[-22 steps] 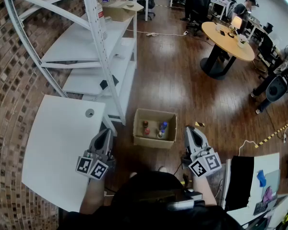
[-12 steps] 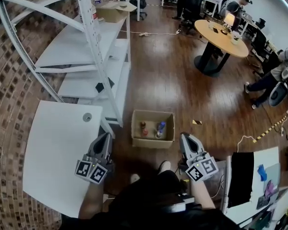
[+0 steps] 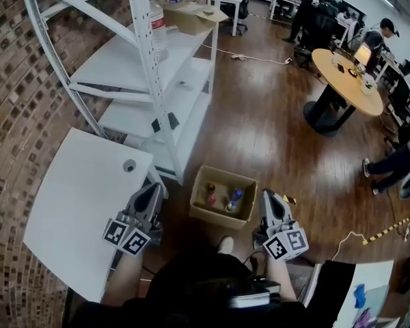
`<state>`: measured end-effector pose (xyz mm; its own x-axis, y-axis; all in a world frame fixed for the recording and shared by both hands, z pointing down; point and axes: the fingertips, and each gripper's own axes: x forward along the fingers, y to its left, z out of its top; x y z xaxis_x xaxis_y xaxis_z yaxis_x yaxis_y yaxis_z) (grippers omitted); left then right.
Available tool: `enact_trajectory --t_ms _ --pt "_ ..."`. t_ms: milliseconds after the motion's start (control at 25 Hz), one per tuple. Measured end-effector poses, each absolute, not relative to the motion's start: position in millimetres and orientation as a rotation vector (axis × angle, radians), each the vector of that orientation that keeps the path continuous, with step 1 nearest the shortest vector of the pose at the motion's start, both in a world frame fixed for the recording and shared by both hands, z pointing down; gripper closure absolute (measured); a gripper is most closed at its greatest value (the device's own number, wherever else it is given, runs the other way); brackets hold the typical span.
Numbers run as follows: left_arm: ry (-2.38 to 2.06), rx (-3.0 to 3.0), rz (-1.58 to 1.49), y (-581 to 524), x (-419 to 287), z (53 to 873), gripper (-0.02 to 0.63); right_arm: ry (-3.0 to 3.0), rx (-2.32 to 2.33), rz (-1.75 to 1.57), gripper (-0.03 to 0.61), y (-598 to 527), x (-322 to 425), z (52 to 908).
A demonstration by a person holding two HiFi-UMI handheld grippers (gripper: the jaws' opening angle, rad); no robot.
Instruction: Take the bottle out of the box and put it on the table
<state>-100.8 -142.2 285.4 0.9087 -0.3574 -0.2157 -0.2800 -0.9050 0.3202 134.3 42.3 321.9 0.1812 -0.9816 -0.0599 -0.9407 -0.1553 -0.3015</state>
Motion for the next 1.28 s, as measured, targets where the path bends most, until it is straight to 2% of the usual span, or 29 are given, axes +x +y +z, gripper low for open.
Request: enact_trajectory --t_ms 560,960,1280 --pt "-0.451 2.842 -0.424 -132 15 277 0.612 1.793 -2.235 -0.246 0.574 67 259 331" --pt "-0.381 2.857 -0.401 -122 67 279 0.612 1.819 -2.252 -0.249 0.574 77 289 330" --pt "-0.198 2.949 -0.374 -110 93 272 0.612 1.800 -2.301 -0.266 0.574 69 279 327"
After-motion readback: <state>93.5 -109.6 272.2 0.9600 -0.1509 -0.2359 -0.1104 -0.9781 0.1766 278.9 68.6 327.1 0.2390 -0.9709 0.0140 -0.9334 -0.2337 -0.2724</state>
